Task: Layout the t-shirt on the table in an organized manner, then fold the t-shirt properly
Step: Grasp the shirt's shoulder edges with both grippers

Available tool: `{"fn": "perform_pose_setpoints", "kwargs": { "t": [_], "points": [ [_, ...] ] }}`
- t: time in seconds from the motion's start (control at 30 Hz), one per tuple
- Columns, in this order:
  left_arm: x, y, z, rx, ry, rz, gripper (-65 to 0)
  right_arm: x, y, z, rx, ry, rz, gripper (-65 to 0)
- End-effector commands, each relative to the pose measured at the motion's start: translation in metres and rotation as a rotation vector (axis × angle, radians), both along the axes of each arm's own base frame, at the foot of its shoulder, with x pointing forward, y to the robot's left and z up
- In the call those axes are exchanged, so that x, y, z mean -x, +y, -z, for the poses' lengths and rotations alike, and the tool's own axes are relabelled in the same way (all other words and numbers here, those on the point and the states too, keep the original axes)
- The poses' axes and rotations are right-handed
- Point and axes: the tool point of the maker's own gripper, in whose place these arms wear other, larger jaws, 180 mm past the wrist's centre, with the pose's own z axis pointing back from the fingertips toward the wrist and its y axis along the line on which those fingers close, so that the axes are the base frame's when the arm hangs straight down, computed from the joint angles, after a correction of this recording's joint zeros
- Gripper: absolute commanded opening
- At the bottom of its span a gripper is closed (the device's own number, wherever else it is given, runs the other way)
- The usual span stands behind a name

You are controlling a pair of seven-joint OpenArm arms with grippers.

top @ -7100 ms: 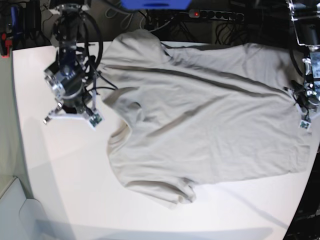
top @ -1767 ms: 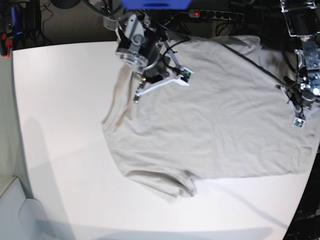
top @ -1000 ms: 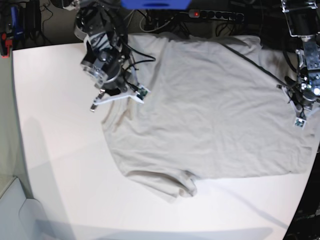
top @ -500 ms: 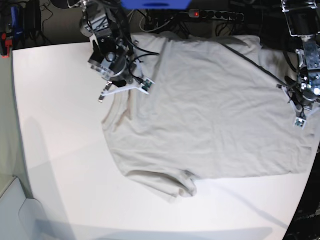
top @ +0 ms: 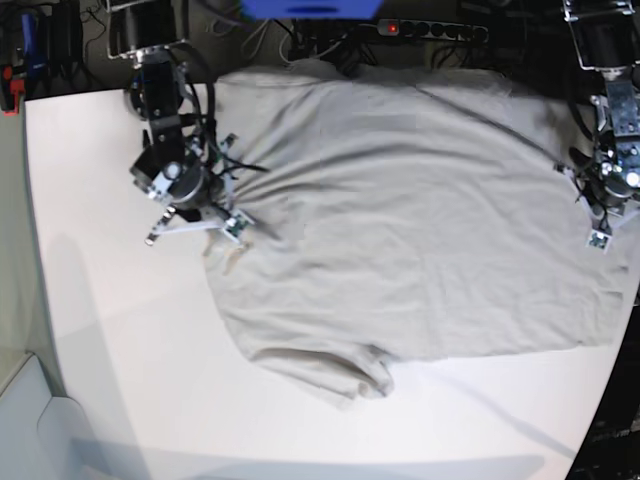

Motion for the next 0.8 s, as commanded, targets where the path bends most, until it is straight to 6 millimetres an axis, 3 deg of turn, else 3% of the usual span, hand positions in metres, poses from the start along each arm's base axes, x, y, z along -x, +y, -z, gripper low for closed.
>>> {"fn": "perform_pose_setpoints", "kwargs": {
  "t": [0.0,0.13,0.27,0.37,0.6,0.67,0.77],
  "points": [
    [-0.011,0.009,-0.018,-0.028,-0.048,0.003,-64.9,0.004,-0.023,0.0,0.07,0.023,0.028,-65.0],
    [-0.012,0.007,-0.017,-0.023,-0.05,0.002,-64.9,0.0,-0.054,-0.006,0.117,0.01,0.066,-65.0],
    [-0.012,0.007,-0.017,-0.022,-0.051,0.002,-64.9,-0.003,-0.065,-0.012,0.14,-0.006,0.07,-65.0],
    [-0.017,0.003,-0.024,-0.025,-0.074,0.014,-64.9,-0.015,-0.063,-0.027,0.138,-0.055,0.071,-65.0],
    [-0.024,-0.005,-0.052,-0.068,-0.102,0.03,-64.9,-0.033,-0.038,-0.088,0.092,-0.251,0.049,-65.0],
    [-0.027,-0.008,-0.061,-0.078,-0.12,0.039,-64.9,-0.027,-0.034,-0.094,0.093,-0.264,0.045,-65.0],
    [-0.019,-0.01,-0.062,-0.093,-0.092,0.033,-64.9,-0.021,-0.014,-0.092,0.076,-0.254,0.008,-65.0]
  ]
}}
